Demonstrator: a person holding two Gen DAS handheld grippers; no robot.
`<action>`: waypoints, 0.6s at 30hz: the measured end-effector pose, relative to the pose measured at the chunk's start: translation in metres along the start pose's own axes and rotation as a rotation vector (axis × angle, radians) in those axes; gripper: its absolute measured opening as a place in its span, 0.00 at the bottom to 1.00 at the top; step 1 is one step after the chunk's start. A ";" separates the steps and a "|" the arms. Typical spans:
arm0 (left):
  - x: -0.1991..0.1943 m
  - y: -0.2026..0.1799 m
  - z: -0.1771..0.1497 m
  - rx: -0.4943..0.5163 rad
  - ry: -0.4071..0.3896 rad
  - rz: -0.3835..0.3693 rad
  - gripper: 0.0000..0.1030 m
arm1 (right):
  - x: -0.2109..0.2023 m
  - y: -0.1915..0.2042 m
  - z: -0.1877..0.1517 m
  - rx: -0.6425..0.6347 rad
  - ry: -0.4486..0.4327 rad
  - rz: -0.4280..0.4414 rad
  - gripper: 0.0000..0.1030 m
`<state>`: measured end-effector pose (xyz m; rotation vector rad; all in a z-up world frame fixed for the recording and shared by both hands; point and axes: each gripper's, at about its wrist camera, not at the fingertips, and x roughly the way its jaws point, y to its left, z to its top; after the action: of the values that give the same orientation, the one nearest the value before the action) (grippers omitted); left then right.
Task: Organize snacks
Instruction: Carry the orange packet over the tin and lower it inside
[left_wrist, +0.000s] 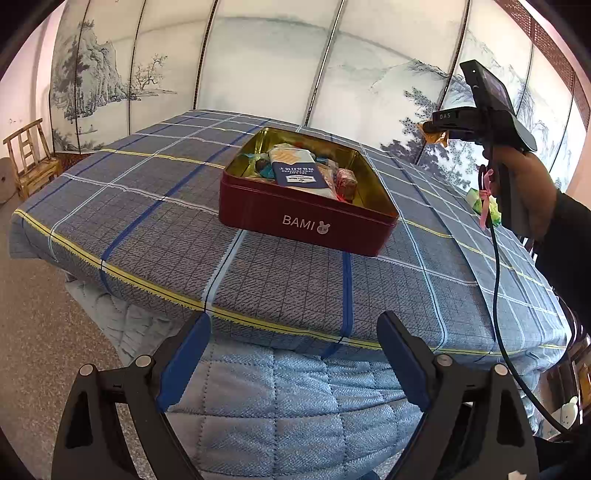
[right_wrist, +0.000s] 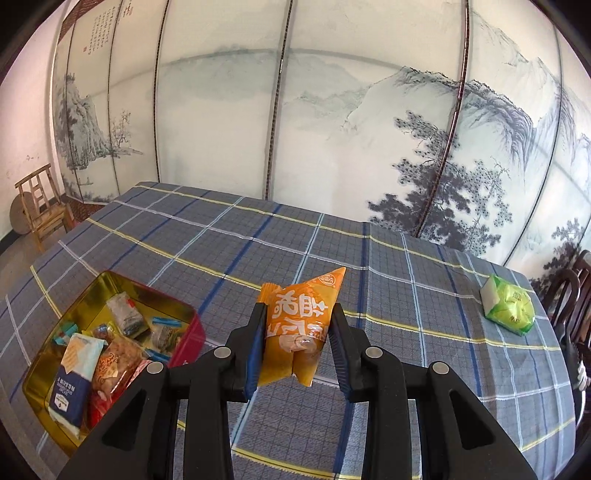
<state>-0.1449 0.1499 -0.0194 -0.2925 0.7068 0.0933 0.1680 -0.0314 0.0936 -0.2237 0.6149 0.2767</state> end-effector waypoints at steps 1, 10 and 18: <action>-0.001 0.002 -0.001 -0.005 -0.003 -0.001 0.86 | -0.002 0.004 0.001 -0.005 -0.002 0.001 0.33; -0.007 0.015 -0.006 -0.042 -0.010 0.007 0.86 | -0.012 0.039 0.007 -0.061 -0.010 0.021 0.33; -0.007 0.019 -0.008 -0.050 -0.006 0.006 0.86 | -0.017 0.062 0.011 -0.081 -0.017 0.047 0.33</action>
<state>-0.1584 0.1653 -0.0255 -0.3381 0.7000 0.1180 0.1412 0.0264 0.1049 -0.2853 0.5931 0.3486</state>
